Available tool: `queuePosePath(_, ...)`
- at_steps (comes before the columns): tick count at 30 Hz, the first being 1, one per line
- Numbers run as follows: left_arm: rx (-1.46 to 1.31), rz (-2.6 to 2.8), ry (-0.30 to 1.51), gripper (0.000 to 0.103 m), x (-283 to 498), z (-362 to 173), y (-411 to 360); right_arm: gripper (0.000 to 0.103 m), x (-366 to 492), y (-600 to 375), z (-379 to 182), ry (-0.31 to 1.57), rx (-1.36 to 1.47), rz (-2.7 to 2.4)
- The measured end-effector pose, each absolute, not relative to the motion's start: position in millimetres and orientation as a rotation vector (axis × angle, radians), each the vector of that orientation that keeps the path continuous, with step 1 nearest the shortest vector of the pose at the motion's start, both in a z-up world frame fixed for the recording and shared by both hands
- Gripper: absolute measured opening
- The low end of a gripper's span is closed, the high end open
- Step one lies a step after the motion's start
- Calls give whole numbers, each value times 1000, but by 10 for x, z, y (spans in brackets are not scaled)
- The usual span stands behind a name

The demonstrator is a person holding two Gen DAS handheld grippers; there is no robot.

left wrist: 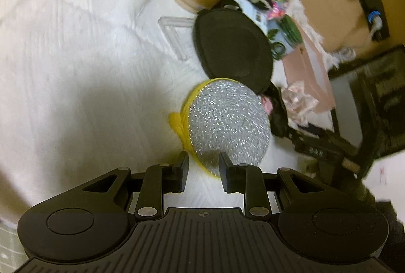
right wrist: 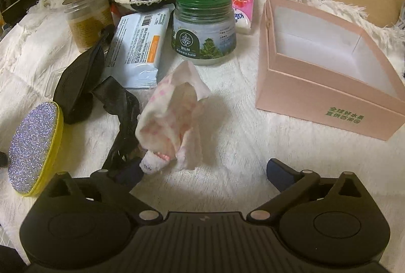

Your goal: Organize soft objects

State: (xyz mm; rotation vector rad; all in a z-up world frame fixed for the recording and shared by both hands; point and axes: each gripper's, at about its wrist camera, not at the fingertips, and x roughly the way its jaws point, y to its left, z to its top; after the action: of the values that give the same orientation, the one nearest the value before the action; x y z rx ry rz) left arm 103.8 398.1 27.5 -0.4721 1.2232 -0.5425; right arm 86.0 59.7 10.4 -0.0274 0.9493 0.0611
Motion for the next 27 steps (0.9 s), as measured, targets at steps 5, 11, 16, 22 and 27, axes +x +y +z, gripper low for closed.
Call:
queuePosePath(5,-607,-516,1181,28,1041,112,3873,103,840,593,95,936,-30,68)
queuePosePath(11,-746,-601,1055,28,1147,198,3645,103,808,595,91,926,-32,75)
queuePosePath(16,-601,-569,1014,28,1380,224,3352,103,797,602,85,920,-35,76)
queuePosePath(22,-495,-657,1001,28,1499,145,3268,103,759,594,70,905,-41,88)
queuePosePath(27,-505,-730,1026,25,1519,45,3423,103,701,578,80,917,-56,110)
